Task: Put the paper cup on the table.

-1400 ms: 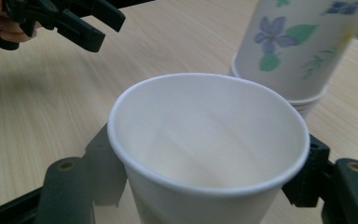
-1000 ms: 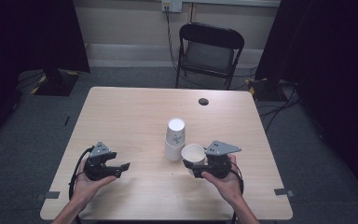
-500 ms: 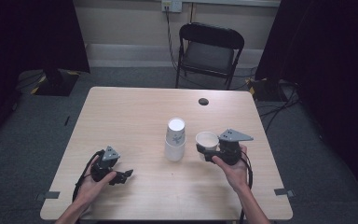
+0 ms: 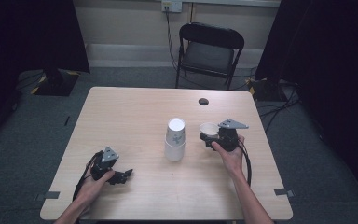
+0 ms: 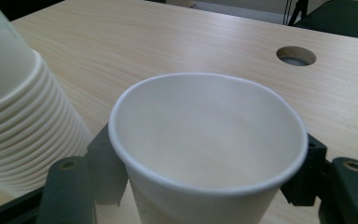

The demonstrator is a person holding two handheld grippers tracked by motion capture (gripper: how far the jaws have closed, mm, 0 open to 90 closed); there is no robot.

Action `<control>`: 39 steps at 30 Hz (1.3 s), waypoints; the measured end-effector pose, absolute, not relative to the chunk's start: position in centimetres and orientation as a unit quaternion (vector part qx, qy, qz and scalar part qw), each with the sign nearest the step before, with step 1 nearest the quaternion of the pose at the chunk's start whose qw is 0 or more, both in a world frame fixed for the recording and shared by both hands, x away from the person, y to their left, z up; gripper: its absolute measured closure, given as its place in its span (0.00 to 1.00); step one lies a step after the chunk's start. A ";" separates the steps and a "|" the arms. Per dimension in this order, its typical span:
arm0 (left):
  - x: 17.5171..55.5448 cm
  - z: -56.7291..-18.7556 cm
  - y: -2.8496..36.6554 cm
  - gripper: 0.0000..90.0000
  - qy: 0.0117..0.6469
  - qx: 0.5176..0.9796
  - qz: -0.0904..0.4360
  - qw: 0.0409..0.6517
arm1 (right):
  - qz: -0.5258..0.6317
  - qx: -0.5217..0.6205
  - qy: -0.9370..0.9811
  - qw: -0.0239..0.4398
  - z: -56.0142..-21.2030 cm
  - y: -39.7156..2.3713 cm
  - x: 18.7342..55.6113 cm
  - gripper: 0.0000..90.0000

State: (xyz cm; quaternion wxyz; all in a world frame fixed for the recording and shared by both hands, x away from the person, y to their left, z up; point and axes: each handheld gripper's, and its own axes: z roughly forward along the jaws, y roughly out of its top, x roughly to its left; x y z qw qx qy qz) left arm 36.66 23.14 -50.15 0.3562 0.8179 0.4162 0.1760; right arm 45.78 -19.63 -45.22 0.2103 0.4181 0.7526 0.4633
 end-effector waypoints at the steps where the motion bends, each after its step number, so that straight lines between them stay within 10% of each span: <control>1: 36.7 -50.1 23.2 0.07 0.416 0.819 0.177 0.355 | 0.461 0.419 0.753 0.213 -45.4 -19.6 46.0 0.34; 39: 36.5 -50.1 23.3 0.06 0.422 0.817 0.180 0.351 | 0.434 0.467 0.748 0.186 -47.1 -20.4 45.5 0.16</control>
